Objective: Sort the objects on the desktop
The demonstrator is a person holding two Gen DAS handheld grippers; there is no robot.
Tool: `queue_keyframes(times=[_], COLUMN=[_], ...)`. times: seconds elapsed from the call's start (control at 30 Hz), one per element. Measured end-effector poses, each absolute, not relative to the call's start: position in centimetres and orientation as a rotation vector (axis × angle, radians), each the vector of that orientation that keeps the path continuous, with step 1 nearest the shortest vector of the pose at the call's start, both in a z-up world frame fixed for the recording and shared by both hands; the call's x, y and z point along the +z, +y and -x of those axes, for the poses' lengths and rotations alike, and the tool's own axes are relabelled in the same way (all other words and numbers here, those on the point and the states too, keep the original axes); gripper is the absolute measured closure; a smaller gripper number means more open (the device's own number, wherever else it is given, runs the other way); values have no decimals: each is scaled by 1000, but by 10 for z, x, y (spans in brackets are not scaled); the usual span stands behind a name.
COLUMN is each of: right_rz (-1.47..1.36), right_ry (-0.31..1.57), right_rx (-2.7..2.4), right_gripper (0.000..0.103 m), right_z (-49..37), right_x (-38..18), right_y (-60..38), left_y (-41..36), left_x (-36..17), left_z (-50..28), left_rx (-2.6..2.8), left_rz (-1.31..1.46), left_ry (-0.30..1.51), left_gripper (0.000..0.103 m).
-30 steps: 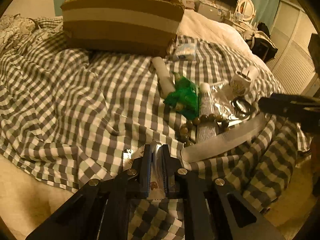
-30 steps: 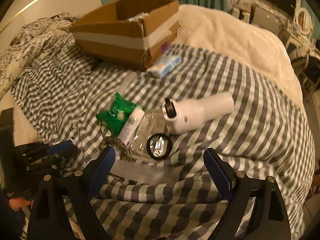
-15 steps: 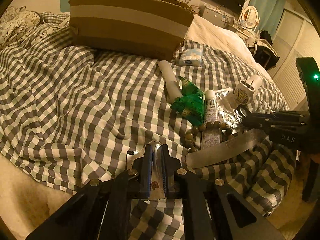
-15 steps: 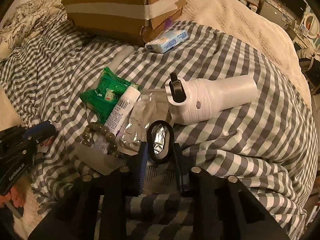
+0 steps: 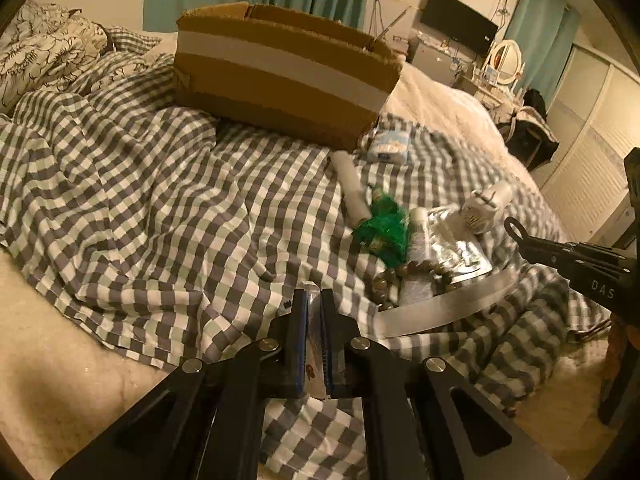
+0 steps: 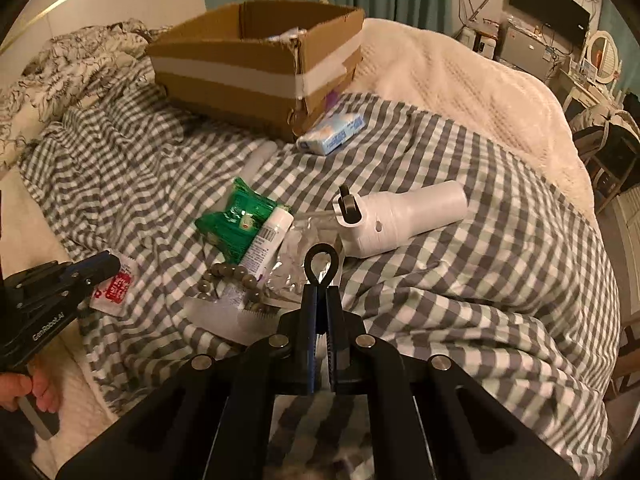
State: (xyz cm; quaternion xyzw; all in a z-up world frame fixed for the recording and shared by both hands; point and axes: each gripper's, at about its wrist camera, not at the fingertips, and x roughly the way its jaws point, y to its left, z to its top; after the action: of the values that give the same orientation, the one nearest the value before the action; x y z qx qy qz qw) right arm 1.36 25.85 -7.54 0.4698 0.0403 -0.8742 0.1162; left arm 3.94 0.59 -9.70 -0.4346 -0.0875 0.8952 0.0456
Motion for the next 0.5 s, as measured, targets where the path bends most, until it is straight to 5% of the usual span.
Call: queue_keyframes(times=[0.5], right_rz=[-1154], right_ry=[114], right_rx=[-2544], right_gripper=[99], right_z=[-1], right_x=[17], right_y=[244], left_y=[-7], left_x=[3], left_z=[-8], left_rx=[2810], left_rz=[1073], left_ry=[-232], left_gripper=[97])
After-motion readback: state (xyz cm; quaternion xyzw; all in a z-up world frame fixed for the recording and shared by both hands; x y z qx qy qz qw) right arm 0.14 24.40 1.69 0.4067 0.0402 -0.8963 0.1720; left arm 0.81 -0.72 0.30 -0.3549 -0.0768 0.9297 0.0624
